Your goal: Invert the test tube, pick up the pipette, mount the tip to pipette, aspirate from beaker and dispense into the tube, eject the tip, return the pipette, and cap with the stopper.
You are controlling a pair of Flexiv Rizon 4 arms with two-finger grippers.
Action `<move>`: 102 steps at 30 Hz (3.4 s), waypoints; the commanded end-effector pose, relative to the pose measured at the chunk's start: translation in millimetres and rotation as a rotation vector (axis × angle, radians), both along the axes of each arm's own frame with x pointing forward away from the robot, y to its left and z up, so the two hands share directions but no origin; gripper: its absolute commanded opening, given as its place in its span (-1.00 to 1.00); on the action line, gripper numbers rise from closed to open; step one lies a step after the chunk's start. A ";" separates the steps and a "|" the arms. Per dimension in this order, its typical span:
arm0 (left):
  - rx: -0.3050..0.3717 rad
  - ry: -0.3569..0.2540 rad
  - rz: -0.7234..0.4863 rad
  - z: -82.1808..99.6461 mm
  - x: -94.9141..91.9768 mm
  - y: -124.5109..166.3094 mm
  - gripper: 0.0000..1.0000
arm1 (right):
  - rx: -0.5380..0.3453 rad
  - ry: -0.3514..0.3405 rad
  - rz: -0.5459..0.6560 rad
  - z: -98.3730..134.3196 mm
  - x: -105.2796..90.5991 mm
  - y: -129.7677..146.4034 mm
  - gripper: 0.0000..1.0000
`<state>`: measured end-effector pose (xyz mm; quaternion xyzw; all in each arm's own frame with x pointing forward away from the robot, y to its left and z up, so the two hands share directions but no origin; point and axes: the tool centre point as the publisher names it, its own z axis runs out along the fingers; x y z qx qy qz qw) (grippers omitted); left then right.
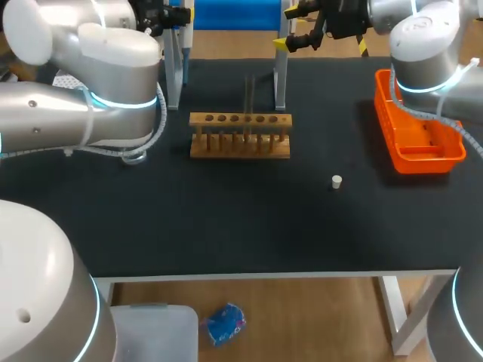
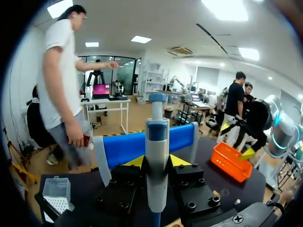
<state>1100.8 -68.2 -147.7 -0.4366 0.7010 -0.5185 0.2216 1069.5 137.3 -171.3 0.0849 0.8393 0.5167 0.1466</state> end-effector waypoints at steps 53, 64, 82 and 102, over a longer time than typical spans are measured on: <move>0.065 0.060 0.190 -39.3 48.6 8.3 -1.00 | -0.003 0.003 0.002 0.9 -0.1 -0.8 1.00; 0.093 0.046 0.227 -39.7 52.4 7.3 -1.00 | -0.003 0.003 0.002 0.9 -0.1 -0.8 1.00; 0.125 0.058 0.281 -42.5 60.8 5.8 -1.00 | -0.003 0.003 0.002 0.9 -0.1 -0.8 1.00; 0.152 0.074 0.317 -50.0 65.2 5.9 -1.00 | -0.003 0.003 0.002 0.9 -0.1 -0.8 1.00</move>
